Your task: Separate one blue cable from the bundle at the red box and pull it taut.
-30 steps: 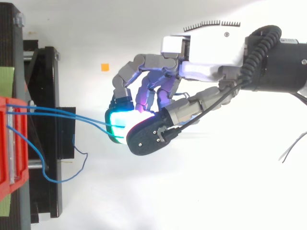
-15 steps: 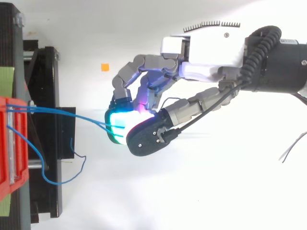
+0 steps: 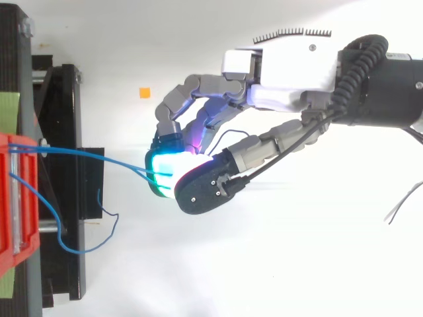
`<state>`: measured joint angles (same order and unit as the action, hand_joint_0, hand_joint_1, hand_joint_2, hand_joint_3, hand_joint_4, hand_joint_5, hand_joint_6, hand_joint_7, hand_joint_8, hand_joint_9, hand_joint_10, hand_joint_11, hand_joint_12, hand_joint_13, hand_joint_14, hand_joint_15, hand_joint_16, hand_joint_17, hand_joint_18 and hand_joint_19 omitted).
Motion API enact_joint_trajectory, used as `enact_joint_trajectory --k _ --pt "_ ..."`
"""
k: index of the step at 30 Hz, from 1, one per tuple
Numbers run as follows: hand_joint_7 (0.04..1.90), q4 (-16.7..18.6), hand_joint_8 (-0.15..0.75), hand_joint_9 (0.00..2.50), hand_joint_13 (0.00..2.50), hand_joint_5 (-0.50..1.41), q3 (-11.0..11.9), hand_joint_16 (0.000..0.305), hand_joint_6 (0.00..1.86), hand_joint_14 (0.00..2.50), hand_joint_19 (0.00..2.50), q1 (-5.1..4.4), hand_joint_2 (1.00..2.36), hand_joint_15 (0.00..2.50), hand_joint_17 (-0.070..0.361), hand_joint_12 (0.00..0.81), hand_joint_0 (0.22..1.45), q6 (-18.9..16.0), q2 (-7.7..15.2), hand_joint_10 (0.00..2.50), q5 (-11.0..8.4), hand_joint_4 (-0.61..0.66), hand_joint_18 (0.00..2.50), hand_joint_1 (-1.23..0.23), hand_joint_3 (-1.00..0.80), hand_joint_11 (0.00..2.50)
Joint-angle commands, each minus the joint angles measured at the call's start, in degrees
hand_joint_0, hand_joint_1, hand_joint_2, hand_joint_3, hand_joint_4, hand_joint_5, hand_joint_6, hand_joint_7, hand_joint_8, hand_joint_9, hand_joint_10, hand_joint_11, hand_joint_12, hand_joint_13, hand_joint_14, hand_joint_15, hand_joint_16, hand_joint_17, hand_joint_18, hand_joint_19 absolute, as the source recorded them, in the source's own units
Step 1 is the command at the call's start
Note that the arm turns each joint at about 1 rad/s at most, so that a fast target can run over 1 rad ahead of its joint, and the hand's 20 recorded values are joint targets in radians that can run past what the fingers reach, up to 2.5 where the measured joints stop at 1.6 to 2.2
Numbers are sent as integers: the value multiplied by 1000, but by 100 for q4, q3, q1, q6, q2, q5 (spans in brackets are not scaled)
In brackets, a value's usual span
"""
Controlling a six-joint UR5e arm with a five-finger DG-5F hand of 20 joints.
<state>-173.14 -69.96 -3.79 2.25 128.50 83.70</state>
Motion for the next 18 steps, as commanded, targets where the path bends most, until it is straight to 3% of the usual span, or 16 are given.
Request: enact_joint_trajectory --k 1,4,18 --pt "1042 0 275 693 647 -118 0 35 933 15 661 1 1013 799 79 331 655 4 0 705 -3 -276 413 -880 -132 1075" --pt "1036 0 273 678 740 -118 0 35 934 17 696 -8 1013 922 79 335 655 4 0 822 -12 -274 475 -878 -129 1060" --pt "1033 0 279 663 979 -118 0 37 935 4 815 1 1013 1288 82 332 657 4 0 819 -3 -268 618 -879 -134 1027"
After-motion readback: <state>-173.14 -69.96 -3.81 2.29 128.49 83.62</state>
